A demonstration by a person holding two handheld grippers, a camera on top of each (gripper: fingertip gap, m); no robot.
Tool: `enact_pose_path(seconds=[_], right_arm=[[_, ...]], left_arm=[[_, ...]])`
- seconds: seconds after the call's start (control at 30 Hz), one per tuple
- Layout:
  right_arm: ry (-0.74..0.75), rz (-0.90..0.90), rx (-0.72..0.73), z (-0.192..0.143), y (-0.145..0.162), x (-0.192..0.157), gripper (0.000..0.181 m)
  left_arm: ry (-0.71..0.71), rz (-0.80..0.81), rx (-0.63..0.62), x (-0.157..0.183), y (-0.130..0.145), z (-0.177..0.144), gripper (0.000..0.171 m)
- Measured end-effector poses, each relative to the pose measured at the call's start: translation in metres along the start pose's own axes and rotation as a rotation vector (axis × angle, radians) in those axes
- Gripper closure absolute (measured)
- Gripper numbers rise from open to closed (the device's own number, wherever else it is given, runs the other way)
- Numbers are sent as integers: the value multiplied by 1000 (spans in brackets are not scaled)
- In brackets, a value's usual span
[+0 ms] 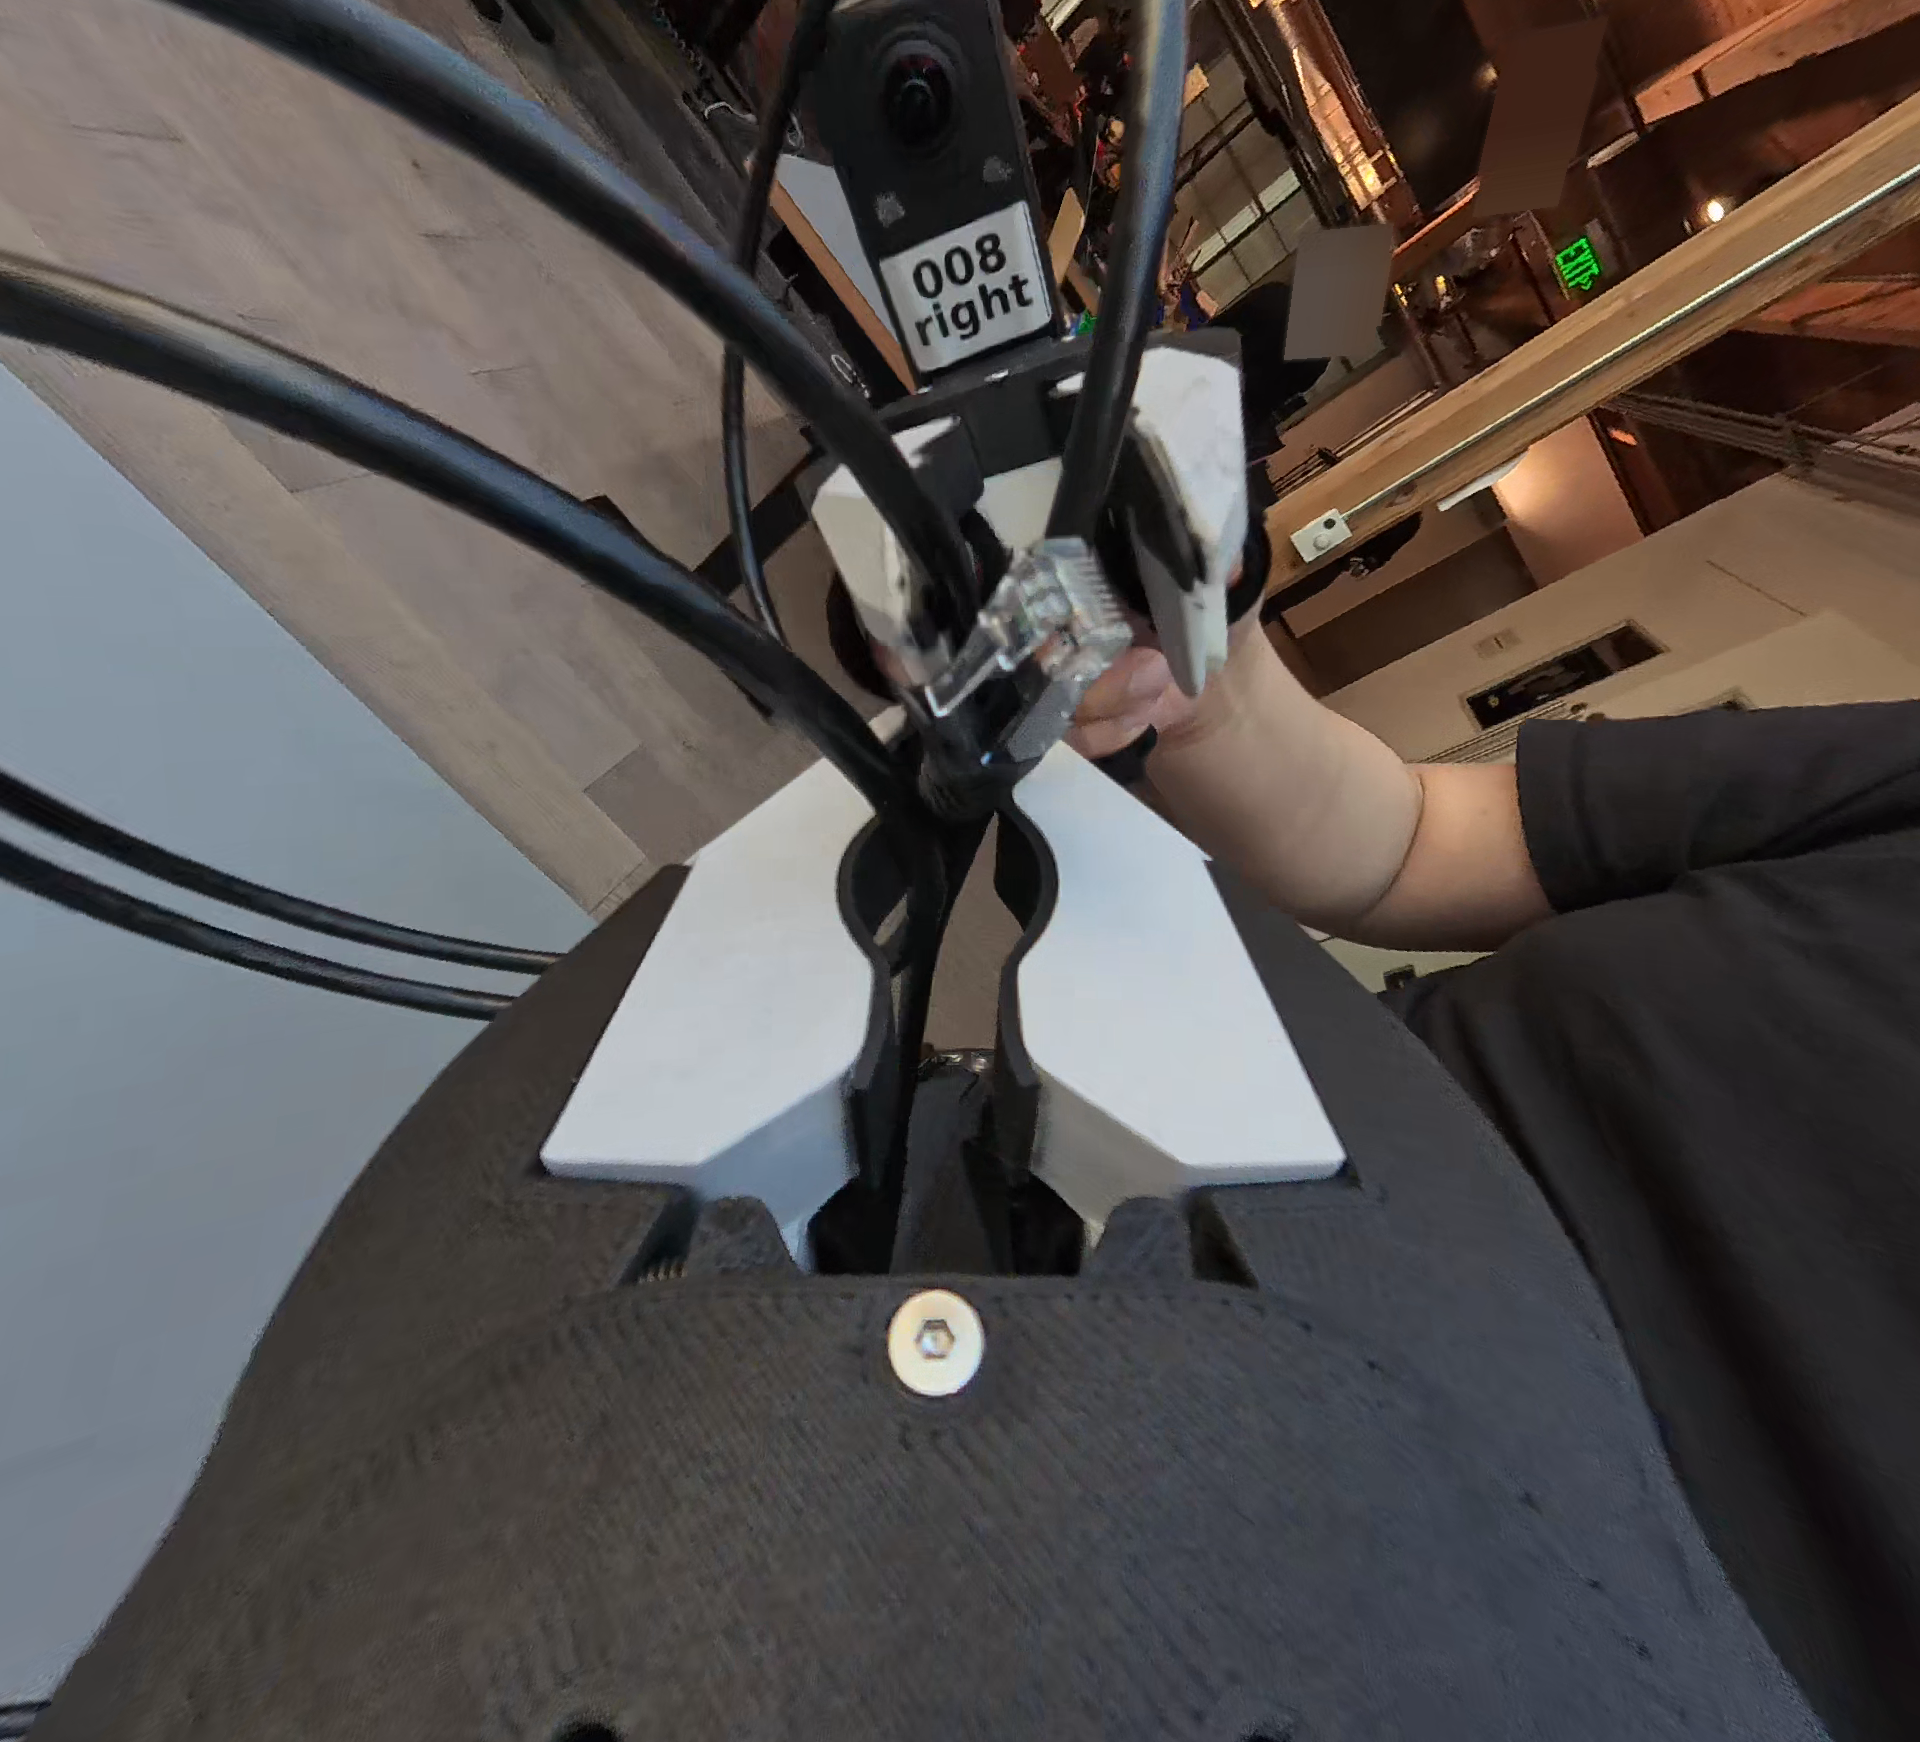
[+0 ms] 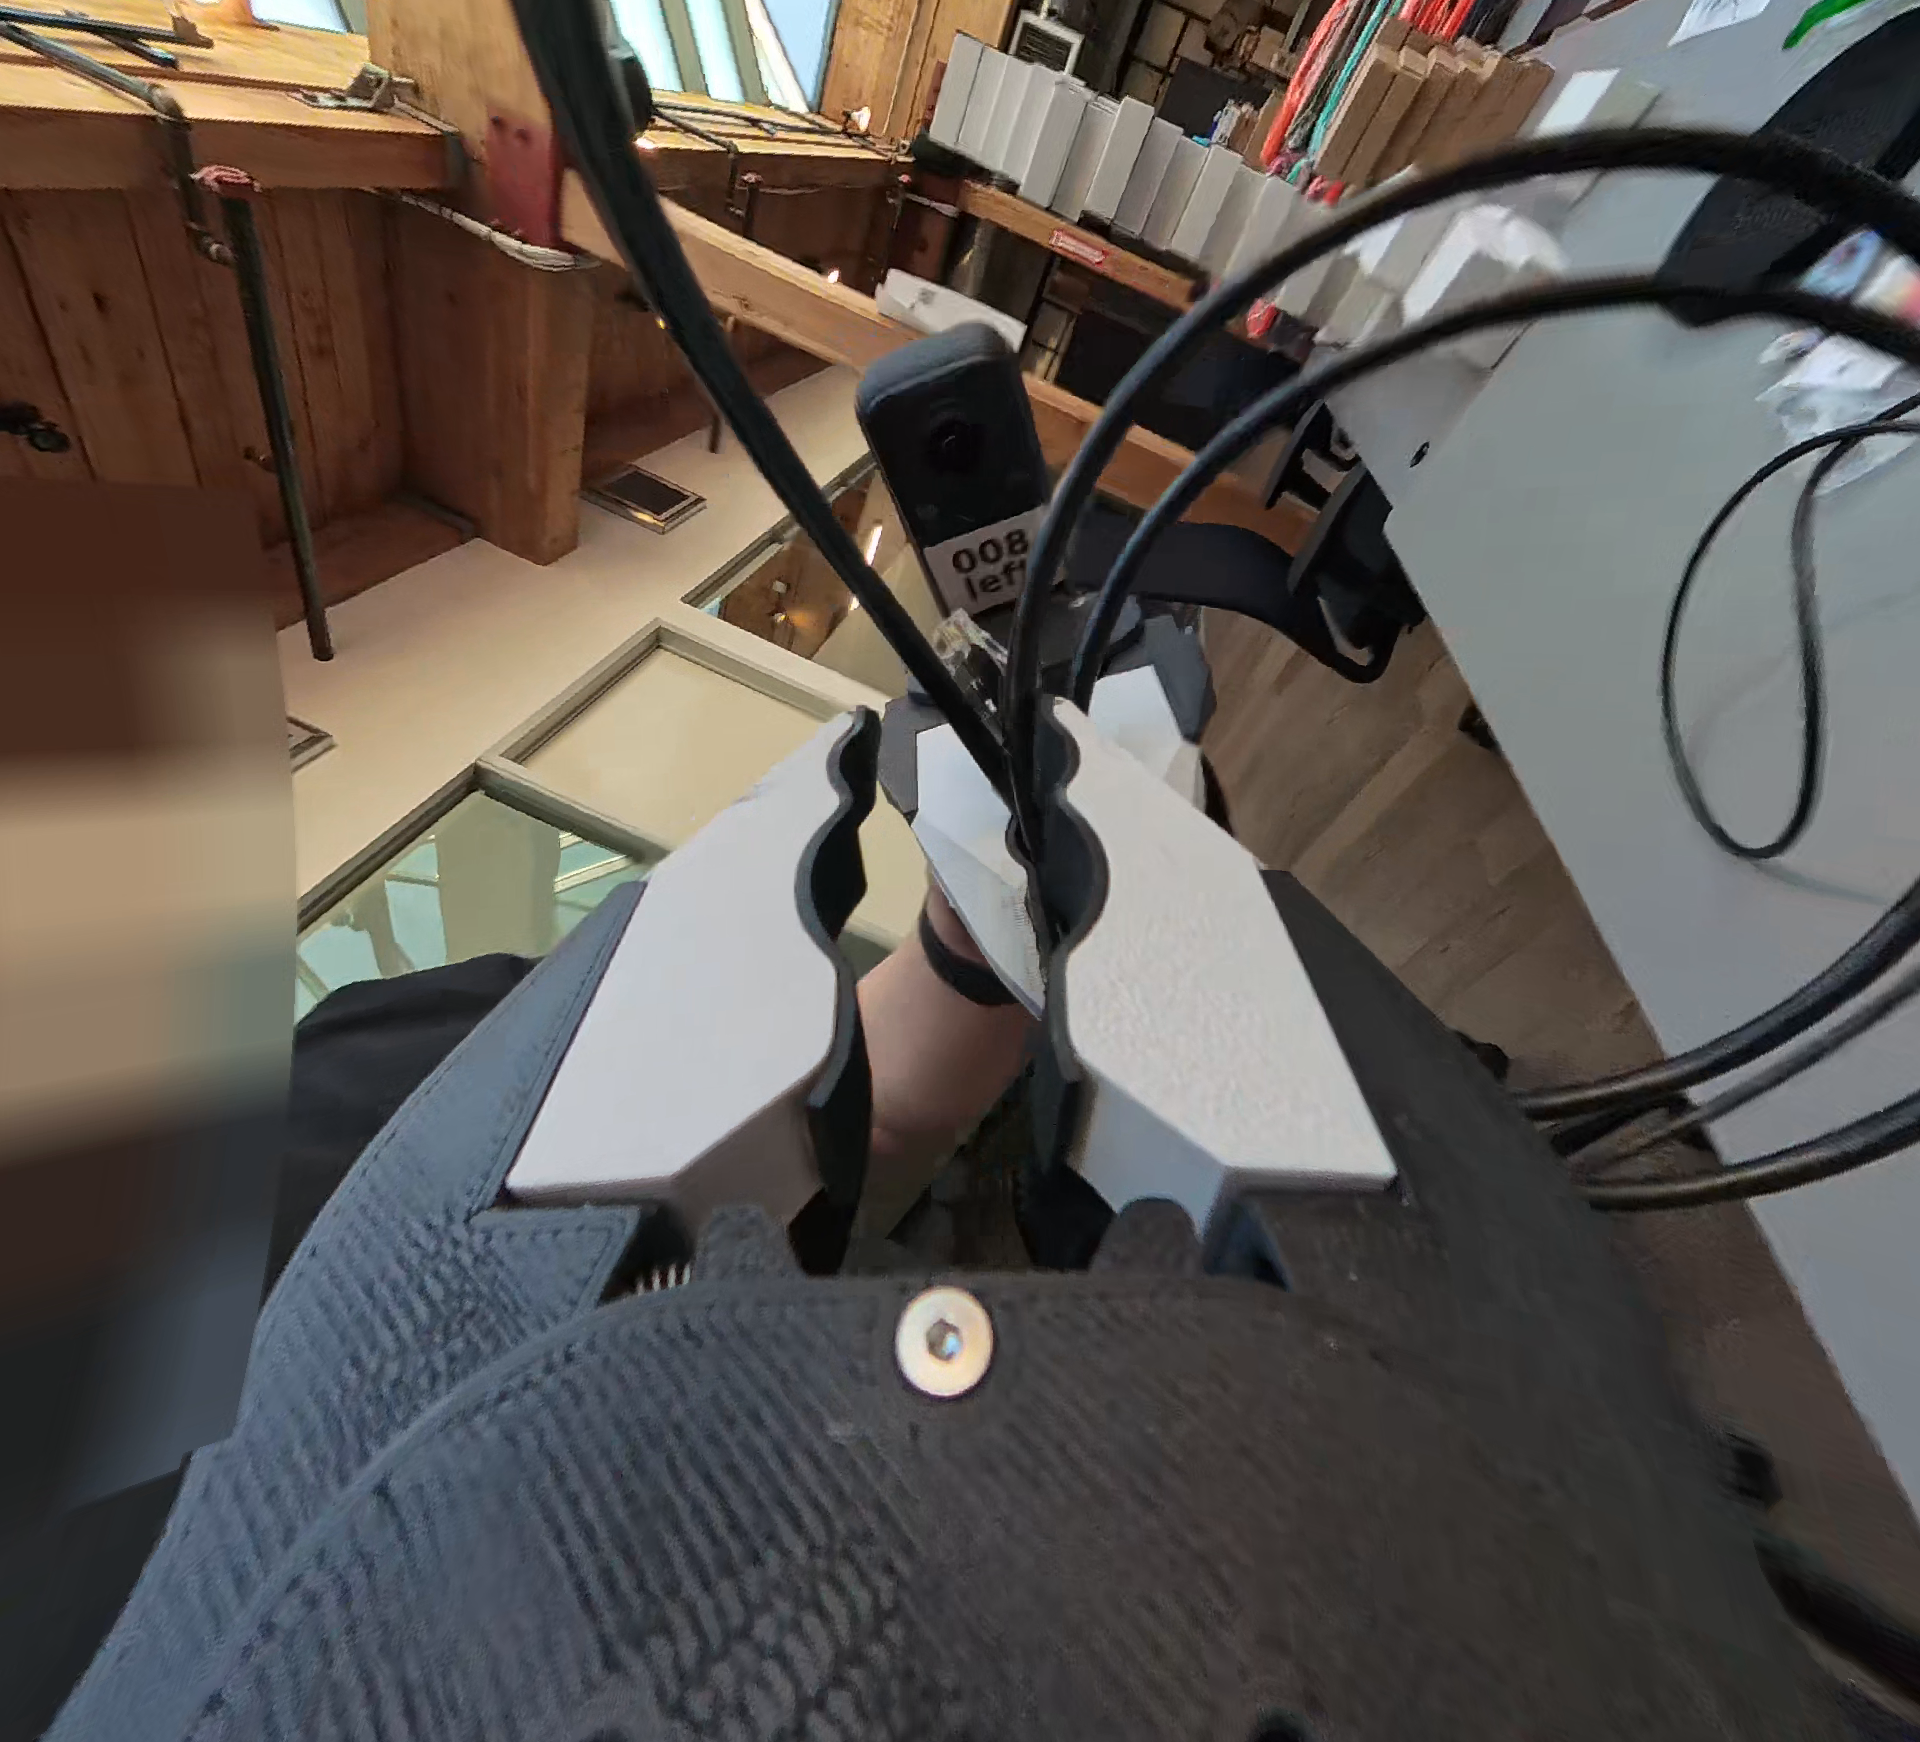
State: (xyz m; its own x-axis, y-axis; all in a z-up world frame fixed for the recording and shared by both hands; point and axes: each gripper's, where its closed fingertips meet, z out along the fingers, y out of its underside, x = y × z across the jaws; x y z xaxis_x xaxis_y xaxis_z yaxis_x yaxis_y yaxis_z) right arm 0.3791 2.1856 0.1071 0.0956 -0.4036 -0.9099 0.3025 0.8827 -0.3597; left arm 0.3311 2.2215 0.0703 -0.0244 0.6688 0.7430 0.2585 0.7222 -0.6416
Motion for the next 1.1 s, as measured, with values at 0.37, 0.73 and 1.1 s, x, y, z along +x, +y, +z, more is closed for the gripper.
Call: enact_pose_path(seconds=[0.37,0.73,1.1], right_arm=[[361,-337,-636,-53,85,4,160],[973,-1249,-551,-90,-48,71,54],[76,-733,-336,37,-13,84,126]], left_arm=[[-137,-84,-198,-33,27,-38,170],[-174,9,-537,1,34,-66,170],[22,177,-796,88,15,-49,170]])
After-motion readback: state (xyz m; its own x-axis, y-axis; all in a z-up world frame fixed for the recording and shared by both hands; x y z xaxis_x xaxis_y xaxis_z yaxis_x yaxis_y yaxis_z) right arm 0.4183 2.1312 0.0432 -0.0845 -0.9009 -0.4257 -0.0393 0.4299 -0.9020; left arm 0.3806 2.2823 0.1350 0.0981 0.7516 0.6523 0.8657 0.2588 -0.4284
